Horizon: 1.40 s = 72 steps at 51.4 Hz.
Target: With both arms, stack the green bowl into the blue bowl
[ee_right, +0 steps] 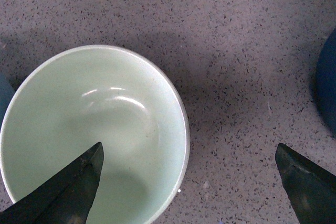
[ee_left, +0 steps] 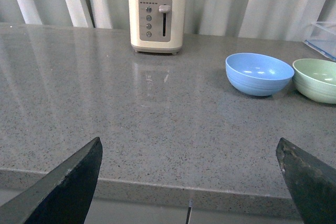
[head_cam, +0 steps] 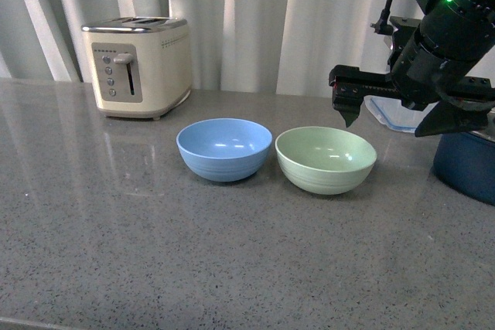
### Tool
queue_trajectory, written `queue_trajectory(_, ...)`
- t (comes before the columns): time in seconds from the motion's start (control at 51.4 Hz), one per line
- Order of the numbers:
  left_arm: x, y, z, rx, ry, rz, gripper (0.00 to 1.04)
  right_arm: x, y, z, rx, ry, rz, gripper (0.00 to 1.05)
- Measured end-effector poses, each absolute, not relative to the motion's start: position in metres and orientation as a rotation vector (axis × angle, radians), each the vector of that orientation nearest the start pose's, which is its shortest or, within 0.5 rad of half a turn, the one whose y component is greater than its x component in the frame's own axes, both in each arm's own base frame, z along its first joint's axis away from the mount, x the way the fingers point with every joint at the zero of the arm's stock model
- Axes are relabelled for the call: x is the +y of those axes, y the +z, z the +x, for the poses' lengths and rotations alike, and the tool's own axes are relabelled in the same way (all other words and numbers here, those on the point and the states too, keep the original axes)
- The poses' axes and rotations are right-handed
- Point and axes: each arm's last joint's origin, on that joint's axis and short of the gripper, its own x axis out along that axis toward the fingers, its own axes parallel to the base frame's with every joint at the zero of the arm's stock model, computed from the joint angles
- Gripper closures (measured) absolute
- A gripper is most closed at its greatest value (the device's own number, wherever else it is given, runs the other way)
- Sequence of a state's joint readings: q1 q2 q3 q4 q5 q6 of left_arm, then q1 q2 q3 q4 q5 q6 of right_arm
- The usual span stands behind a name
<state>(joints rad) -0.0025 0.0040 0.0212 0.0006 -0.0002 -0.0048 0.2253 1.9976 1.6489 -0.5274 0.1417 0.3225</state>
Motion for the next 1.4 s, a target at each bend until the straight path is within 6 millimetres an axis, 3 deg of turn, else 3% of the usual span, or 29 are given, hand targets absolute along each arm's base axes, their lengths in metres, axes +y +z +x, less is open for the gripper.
queue_trajectory(0.603,0.0,0.17,0.097,-0.018,-0.002,-0.005,0.07,0.097,0.205,0.451,0.939,-0.056,0.147,0.1)
queue_trajectory(0.914,0.0,0.17,0.097,-0.018,-0.002,-0.005,0.07,0.094,0.196,0.46,0.952,-0.056,0.155,0.11)
queue_trajectory(1.4,0.0,0.17,0.097,-0.018,-0.002,-0.005,0.07,0.092,0.18,0.456,0.978,-0.019,0.199,0.81)
